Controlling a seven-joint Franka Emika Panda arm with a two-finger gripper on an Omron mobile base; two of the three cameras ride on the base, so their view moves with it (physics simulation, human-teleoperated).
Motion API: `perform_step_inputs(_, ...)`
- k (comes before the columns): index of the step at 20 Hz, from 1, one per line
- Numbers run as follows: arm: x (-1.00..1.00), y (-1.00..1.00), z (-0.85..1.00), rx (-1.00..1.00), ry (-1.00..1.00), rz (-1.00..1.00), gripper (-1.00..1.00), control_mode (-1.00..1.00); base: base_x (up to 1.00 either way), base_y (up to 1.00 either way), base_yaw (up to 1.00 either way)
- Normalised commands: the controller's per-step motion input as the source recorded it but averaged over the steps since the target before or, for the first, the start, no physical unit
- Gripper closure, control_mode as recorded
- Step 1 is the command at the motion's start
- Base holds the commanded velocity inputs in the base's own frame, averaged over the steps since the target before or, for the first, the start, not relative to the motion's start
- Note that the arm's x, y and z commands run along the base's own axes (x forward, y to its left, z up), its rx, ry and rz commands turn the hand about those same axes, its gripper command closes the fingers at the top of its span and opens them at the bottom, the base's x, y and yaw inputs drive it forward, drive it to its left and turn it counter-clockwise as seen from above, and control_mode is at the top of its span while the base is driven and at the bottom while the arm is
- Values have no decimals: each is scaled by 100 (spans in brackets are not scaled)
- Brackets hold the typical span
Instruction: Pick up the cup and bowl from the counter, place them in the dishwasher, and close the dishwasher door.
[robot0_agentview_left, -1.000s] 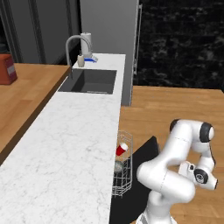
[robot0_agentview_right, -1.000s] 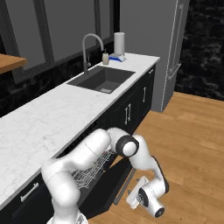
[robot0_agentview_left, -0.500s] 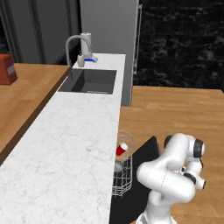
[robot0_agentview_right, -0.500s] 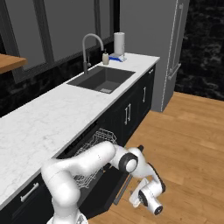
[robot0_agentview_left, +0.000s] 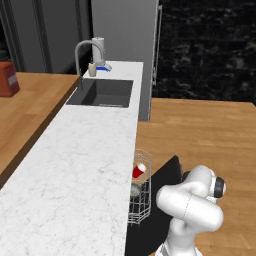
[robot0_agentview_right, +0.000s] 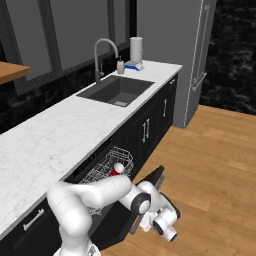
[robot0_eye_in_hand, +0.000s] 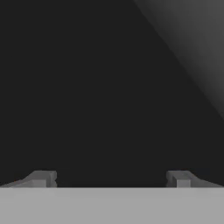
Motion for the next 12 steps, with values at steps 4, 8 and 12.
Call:
perform_step_inputs(4, 26, 100, 61, 28, 0, 31, -100, -100, 0, 0, 0)
perform_step_inputs(8, 17, 100, 68, 30, 0, 39, -100, -100, 0, 0, 0)
perform_step_inputs(12, 12, 100, 51, 28, 0, 38, -100, -100, 0, 0, 0)
